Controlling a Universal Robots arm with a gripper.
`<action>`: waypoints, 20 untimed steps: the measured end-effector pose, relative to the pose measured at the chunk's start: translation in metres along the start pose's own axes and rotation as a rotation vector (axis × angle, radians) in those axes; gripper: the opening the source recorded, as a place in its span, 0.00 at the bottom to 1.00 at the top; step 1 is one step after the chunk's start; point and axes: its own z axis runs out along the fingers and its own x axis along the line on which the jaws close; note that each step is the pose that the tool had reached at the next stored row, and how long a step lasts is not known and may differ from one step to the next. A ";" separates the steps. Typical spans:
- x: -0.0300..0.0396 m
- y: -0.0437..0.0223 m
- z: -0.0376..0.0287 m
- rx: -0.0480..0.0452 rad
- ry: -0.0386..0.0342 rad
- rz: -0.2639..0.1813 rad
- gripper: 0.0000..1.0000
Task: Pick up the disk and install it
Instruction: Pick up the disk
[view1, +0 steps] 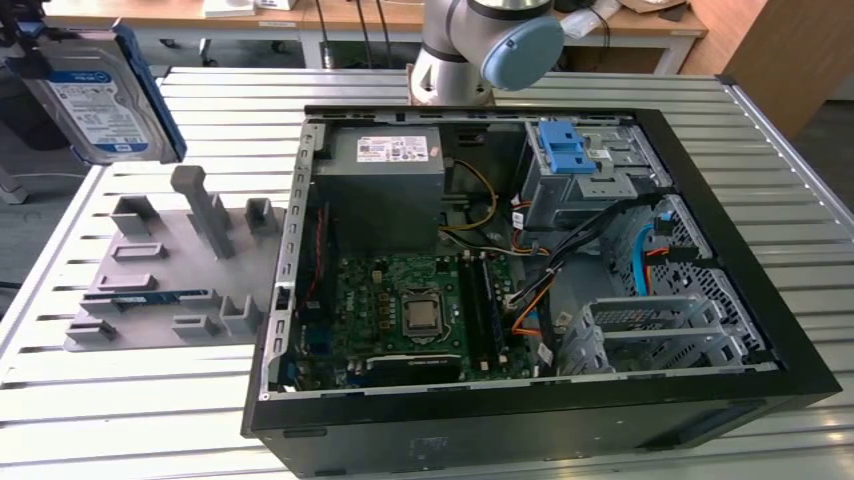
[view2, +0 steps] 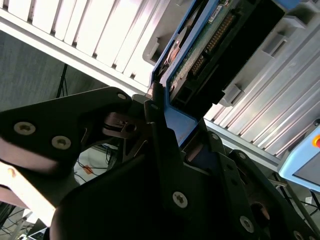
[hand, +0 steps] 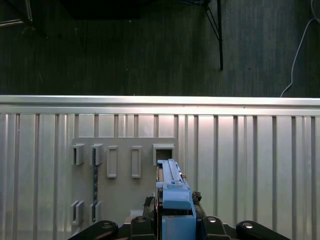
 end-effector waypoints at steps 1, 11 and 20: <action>0.0000 0.0000 -0.0003 0.0002 0.0000 0.000 0.36; -0.0001 0.0006 -0.0038 0.0031 0.0000 0.000 0.36; -0.0001 0.0011 -0.0069 0.0056 0.0000 0.000 0.36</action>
